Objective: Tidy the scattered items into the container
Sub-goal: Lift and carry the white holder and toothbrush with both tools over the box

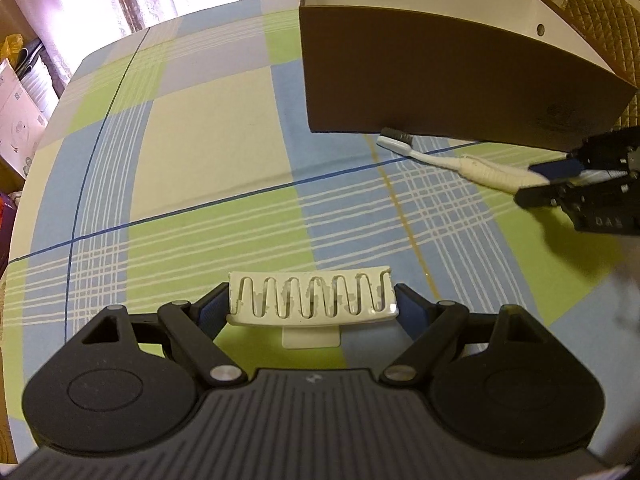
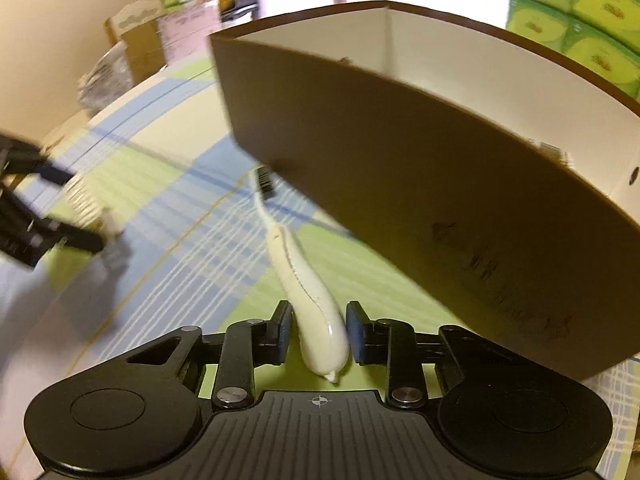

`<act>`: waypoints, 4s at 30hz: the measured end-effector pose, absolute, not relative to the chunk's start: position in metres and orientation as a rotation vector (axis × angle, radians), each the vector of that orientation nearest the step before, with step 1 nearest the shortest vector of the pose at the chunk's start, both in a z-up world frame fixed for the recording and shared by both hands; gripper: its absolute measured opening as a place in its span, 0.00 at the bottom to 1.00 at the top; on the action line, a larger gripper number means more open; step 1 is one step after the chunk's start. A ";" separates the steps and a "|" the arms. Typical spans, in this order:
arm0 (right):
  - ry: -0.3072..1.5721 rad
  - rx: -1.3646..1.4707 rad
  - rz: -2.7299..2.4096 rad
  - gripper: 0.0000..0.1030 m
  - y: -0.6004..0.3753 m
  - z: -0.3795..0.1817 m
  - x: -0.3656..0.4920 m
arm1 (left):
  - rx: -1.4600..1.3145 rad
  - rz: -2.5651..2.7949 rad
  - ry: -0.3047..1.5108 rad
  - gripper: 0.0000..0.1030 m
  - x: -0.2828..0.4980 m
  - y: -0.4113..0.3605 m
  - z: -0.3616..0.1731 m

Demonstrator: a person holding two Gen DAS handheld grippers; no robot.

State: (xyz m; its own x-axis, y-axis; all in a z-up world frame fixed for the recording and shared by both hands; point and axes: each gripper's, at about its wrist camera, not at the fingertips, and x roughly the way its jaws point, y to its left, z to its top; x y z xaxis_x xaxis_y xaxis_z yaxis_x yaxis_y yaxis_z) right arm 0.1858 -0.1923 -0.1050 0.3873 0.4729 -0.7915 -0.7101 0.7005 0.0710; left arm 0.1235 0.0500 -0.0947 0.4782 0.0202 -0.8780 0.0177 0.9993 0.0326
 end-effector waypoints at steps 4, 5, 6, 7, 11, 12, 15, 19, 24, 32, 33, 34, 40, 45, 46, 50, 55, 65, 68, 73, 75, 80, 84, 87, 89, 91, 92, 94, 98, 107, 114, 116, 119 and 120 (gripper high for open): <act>0.918 -0.309 0.766 0.27 -0.197 -0.102 0.161 | 0.041 -0.027 1.067 0.80 0.120 0.047 -0.094; 0.925 -0.306 0.753 0.27 -0.199 -0.101 0.155 | 0.046 -0.037 1.065 0.80 0.118 0.045 -0.093; 0.934 -0.301 0.740 0.27 -0.201 -0.100 0.149 | 0.051 -0.050 1.062 0.80 0.117 0.043 -0.093; 0.945 -0.295 0.727 0.27 -0.204 -0.100 0.142 | 0.055 -0.062 1.061 0.80 0.115 0.041 -0.093; 1.000 -0.276 0.678 0.27 -0.221 -0.096 0.111 | 0.063 -0.101 1.063 0.80 0.109 0.033 -0.093; 1.015 -0.269 0.669 0.27 -0.224 -0.095 0.104 | 0.065 -0.108 1.064 0.80 0.108 0.031 -0.094; 1.054 -0.215 0.665 0.27 -0.233 -0.092 0.086 | 0.068 -0.127 1.070 0.80 0.104 0.027 -0.095; 1.042 -0.227 0.650 0.37 -0.230 -0.092 0.075 | 0.074 -0.144 1.069 0.80 0.101 0.022 -0.095; 1.021 -0.268 0.637 0.58 -0.220 -0.094 0.079 | 0.082 -0.155 1.066 0.80 0.097 0.020 -0.094; 0.957 -0.334 0.647 0.27 -0.203 -0.098 0.084 | 0.077 -0.164 1.066 0.80 0.089 0.019 -0.095; 0.951 -0.351 0.652 0.22 -0.201 -0.098 0.081 | 0.078 -0.168 1.064 0.80 0.088 0.018 -0.095; 0.945 -0.372 0.650 0.22 -0.198 -0.098 0.079 | 0.080 -0.173 1.063 0.80 0.087 0.018 -0.095; 1.007 -0.297 0.628 0.22 -0.202 -0.095 0.076 | 0.087 -0.204 1.057 0.80 0.082 0.014 -0.094; 1.044 -0.166 0.629 0.22 -0.213 -0.085 0.070 | 0.091 -0.227 1.040 0.80 0.079 0.012 -0.089; 1.045 -0.141 0.627 0.22 -0.214 -0.083 0.070 | 0.090 -0.233 1.033 0.80 0.078 0.011 -0.087; 1.034 -0.084 0.623 0.22 -0.218 -0.070 0.071 | 0.100 -0.249 1.005 0.80 0.078 0.008 -0.077; 1.017 -0.034 0.620 0.22 -0.225 -0.055 0.071 | 0.097 -0.260 0.981 0.80 0.079 0.007 -0.067; 0.973 0.020 0.614 0.22 -0.233 -0.035 0.074 | 0.093 -0.264 0.960 0.80 0.078 0.005 -0.059; 0.953 0.031 0.621 0.22 -0.236 -0.029 0.076 | 0.088 -0.269 0.949 0.80 0.078 0.005 -0.054; 0.919 0.033 0.627 0.22 -0.239 -0.018 0.081 | 0.084 -0.279 0.916 0.80 0.082 0.003 -0.043; 0.907 0.033 0.631 0.22 -0.240 -0.013 0.083 | 0.084 -0.284 0.904 0.80 0.083 0.002 -0.038; 0.873 0.031 0.641 0.22 -0.243 -0.001 0.088 | 0.074 -0.302 0.877 0.80 0.090 0.001 -0.026; 0.842 0.033 0.647 0.22 -0.246 0.011 0.093 | 0.073 -0.313 0.855 0.80 0.097 0.000 -0.017; 0.817 0.034 0.651 0.22 -0.248 0.021 0.098 | 0.079 -0.318 0.840 0.80 0.102 -0.001 -0.010; 0.801 0.033 0.648 0.22 -0.250 0.027 0.103 | 0.082 -0.322 0.830 0.80 0.107 -0.001 -0.006; 0.784 0.032 0.641 0.22 -0.252 0.033 0.108 | 0.084 -0.326 0.818 0.80 0.113 -0.001 -0.002; 0.777 0.031 0.636 0.22 -0.252 0.036 0.111 | 0.084 -0.329 0.812 0.80 0.117 -0.001 0.001; 0.761 0.025 0.622 0.22 -0.253 0.041 0.118 | 0.087 -0.336 0.799 0.80 0.122 -0.002 0.006; 0.731 0.014 0.594 0.22 -0.255 0.049 0.134 | 0.095 -0.352 0.766 0.80 0.137 -0.005 0.016; 0.696 0.019 0.469 0.22 -0.258 0.056 0.181 | 0.114 -0.373 0.694 0.80 0.188 -0.017 0.041; 0.734 0.062 0.367 0.22 -0.263 0.038 0.226 | 0.106 -0.390 0.678 0.80 0.229 -0.029 0.048; 0.752 0.065 0.341 0.22 -0.262 0.032 0.237 | 0.095 -0.394 0.687 0.80 0.241 -0.032 0.046; 0.781 0.064 0.302 0.22 -0.261 0.021 0.253 | 0.083 -0.397 0.703 0.80 0.257 -0.037 0.041; 0.793 0.063 0.291 0.22 -0.261 0.017 0.259 | 0.080 -0.397 0.708 0.80 0.262 -0.038 0.039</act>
